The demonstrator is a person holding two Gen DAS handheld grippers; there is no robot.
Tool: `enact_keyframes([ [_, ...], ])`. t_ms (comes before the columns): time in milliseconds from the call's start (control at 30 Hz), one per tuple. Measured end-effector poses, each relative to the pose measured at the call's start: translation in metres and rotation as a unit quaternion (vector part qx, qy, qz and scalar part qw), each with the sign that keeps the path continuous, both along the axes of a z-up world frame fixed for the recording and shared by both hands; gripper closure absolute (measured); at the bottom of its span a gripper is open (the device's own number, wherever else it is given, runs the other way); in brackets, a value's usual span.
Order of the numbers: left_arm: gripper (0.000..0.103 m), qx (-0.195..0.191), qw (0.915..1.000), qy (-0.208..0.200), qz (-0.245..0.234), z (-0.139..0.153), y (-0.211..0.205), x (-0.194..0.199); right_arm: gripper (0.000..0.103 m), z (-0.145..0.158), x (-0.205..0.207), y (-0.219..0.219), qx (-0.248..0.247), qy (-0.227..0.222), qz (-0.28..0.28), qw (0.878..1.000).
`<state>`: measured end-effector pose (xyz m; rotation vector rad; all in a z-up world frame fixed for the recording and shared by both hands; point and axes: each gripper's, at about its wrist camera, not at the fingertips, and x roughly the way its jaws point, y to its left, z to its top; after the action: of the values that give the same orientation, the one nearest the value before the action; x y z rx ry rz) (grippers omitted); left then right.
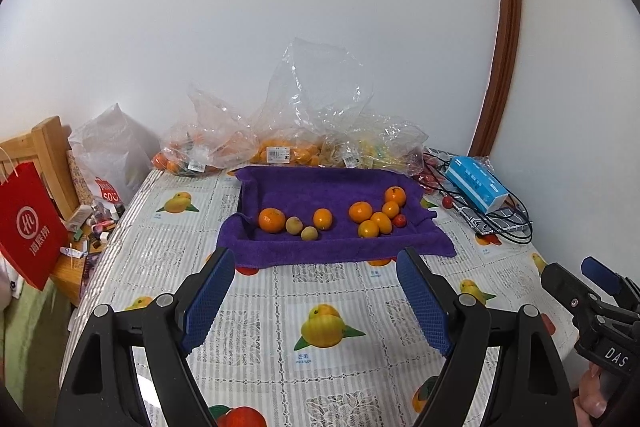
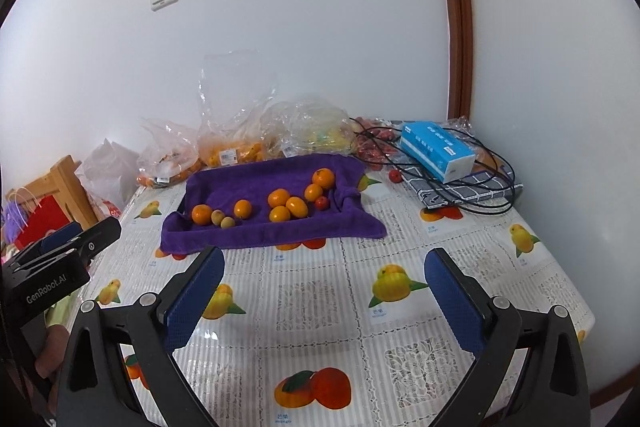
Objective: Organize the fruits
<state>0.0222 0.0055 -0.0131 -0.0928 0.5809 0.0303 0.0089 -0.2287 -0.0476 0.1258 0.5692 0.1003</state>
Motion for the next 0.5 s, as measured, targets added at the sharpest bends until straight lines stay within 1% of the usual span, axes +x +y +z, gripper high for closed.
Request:
enact_keyframes([
  [167,0.021,-0.002,1.0000,0.000,-0.004,0.0019,-0.0014,-0.0017,0.004,0.0008,-0.0027,0.0026,-0.005,-0.001,0.002,1.000],
  [333,0.021,0.010,0.9999,-0.003,0.000,0.0027,-0.0031,-0.0038,0.004,0.0029,-0.0049,0.0041,-0.003,-0.007,0.006,1.000],
  [500,0.021,0.007,1.0000,-0.003,0.002,0.0028,0.0008,-0.0041,0.004,0.0052,-0.0059,0.0075,-0.009,-0.008,0.008,1.000],
])
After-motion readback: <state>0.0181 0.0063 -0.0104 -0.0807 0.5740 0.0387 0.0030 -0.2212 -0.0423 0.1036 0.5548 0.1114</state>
